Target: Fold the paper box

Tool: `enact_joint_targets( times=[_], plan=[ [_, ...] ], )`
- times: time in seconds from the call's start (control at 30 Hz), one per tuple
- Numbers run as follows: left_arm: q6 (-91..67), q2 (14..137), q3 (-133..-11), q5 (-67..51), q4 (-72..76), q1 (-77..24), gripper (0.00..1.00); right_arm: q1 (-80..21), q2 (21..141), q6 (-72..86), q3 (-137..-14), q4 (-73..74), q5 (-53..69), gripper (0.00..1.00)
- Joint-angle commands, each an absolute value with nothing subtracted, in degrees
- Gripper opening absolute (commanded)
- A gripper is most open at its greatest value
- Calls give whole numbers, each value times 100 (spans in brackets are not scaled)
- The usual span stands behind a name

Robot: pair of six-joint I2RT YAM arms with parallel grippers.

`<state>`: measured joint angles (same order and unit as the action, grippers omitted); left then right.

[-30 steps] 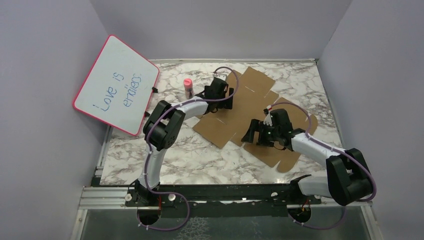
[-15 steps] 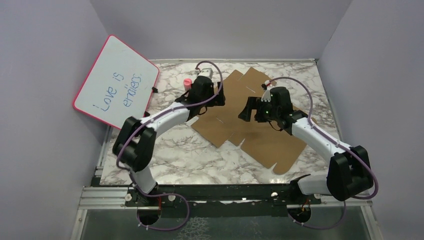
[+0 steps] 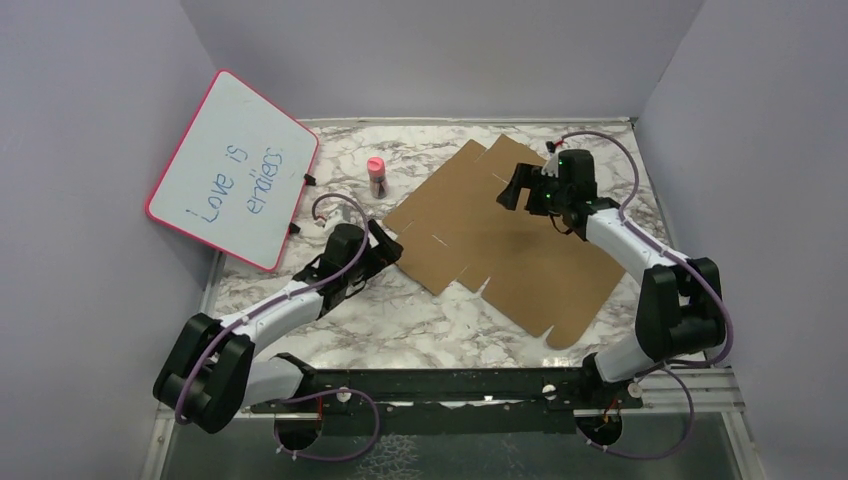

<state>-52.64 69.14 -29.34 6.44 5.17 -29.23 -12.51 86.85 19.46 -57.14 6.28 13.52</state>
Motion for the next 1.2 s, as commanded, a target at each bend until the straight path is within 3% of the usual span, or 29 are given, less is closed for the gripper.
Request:
enact_joint_targets(
  times=[0.0, 0.47, 0.9, 1.17],
  plan=[
    [-6030, 7045, -2652, 211, 1448, -2814, 91, -820, 8925, 1975, -5935, -29, 1767, 100],
    [-6737, 8286, -2484, -427, 2520, -2657, 57, -44, 9872, 1920, -6635, -393, 2295, 100],
    [-6217, 8968, -2744, -629, 2858, -2500, 2, 732, 11353, 1618, -7789, -279, 3311, 100],
    [-5930, 9161, -2956, -961, 2848, -2329, 0, 1157, 12285, 1459, -8728, -142, 3492, 97]
  ],
)
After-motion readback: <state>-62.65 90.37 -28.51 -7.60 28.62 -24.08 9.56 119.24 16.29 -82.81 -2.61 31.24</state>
